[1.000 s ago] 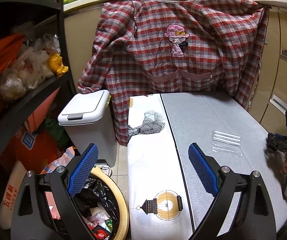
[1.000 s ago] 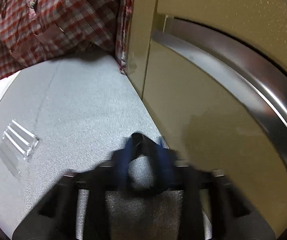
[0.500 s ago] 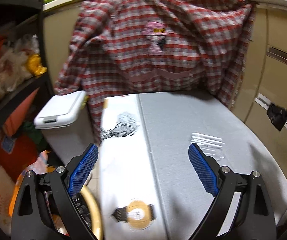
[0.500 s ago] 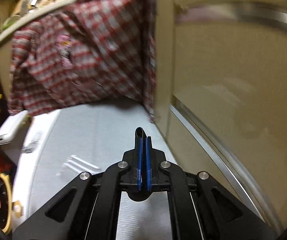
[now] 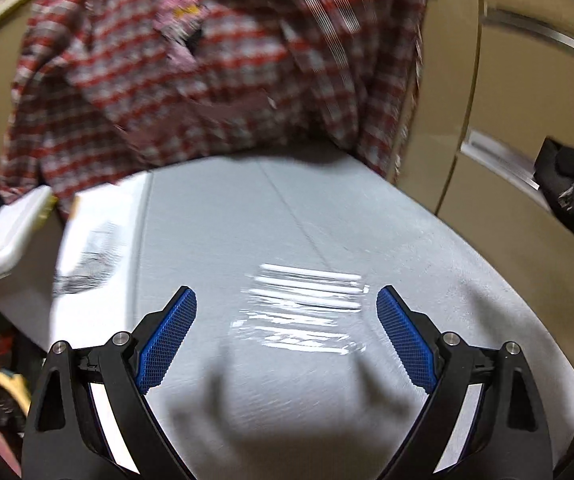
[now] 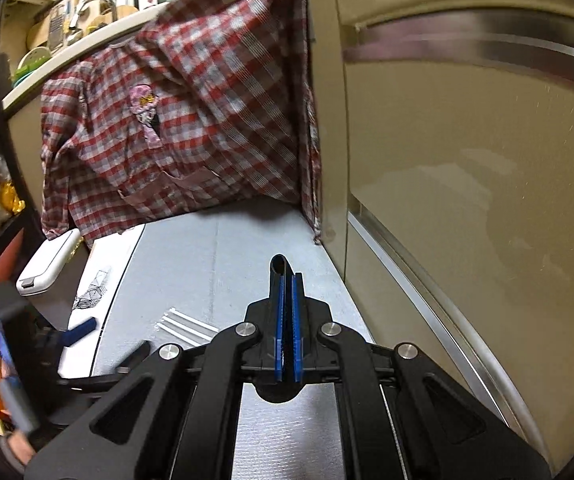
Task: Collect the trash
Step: 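Grasp the plastic-wrapped white straws with the left tool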
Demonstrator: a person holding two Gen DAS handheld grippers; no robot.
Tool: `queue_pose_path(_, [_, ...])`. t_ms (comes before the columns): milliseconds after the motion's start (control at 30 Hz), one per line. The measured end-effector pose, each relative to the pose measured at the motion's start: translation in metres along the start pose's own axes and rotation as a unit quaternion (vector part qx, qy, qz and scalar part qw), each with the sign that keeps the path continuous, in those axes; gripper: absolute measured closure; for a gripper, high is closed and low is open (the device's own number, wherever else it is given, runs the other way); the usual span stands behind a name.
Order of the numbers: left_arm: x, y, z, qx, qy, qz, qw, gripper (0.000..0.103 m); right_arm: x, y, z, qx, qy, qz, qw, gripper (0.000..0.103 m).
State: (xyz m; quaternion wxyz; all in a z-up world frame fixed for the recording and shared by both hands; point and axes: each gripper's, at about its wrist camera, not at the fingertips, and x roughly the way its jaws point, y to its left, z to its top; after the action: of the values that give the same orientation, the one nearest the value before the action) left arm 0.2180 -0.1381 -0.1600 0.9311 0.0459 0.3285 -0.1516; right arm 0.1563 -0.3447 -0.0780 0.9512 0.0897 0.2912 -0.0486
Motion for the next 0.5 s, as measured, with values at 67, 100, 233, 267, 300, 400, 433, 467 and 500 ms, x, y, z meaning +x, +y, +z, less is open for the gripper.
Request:
queue_pose_path(67, [0.020, -0.009, -0.002, 0.000, 0.019, -0.005, 0.9998, 0.014, 0.006, -0.004, 0.000, 0.003, 0.008, 0.000, 1.000, 0.099])
queue_pose_path(100, [0.029, -0.013, -0.003, 0.000, 0.026, -0.007, 0.9996, 0.014, 0.008, -0.005, 0.000, 0.004, 0.010, 0.000, 1.000, 0.099])
queue_pose_path(233, [0.054, -0.023, -0.003, 0.005, 0.057, -0.014, 0.9983, 0.014, 0.012, -0.009, 0.002, 0.006, 0.011, 0.003, 1.000, 0.099])
queue_pose_path(267, [0.059, -0.024, -0.002, 0.002, 0.066, -0.018, 0.9977, 0.014, 0.012, -0.009, 0.001, 0.006, 0.011, 0.005, 1.000, 0.099])
queue_pose_path(300, [0.062, -0.023, -0.001, -0.003, 0.068, -0.019, 0.9975, 0.014, 0.012, -0.009, 0.001, 0.005, 0.011, 0.006, 1.000, 0.099])
queue_pose_path(400, [0.067, -0.019, 0.002, -0.021, 0.070, -0.020, 0.9971, 0.014, 0.014, -0.009, 0.001, 0.003, 0.012, 0.005, 1.000, 0.099])
queue_pose_path(433, [0.069, -0.018, 0.003, -0.024, 0.075, -0.021, 0.9966, 0.014, 0.015, -0.010, 0.001, 0.004, 0.013, 0.005, 1.000, 0.099])
queue_pose_path(467, [0.073, -0.018, 0.003, -0.025, 0.081, -0.021, 0.9961, 0.014, 0.016, -0.011, 0.001, 0.007, 0.015, 0.006, 1.000, 0.099])
queue_pose_path(500, [0.076, -0.017, 0.002, -0.026, 0.089, -0.019, 0.9955, 0.015, 0.016, -0.012, 0.000, 0.009, 0.016, 0.006, 1.000, 0.099])
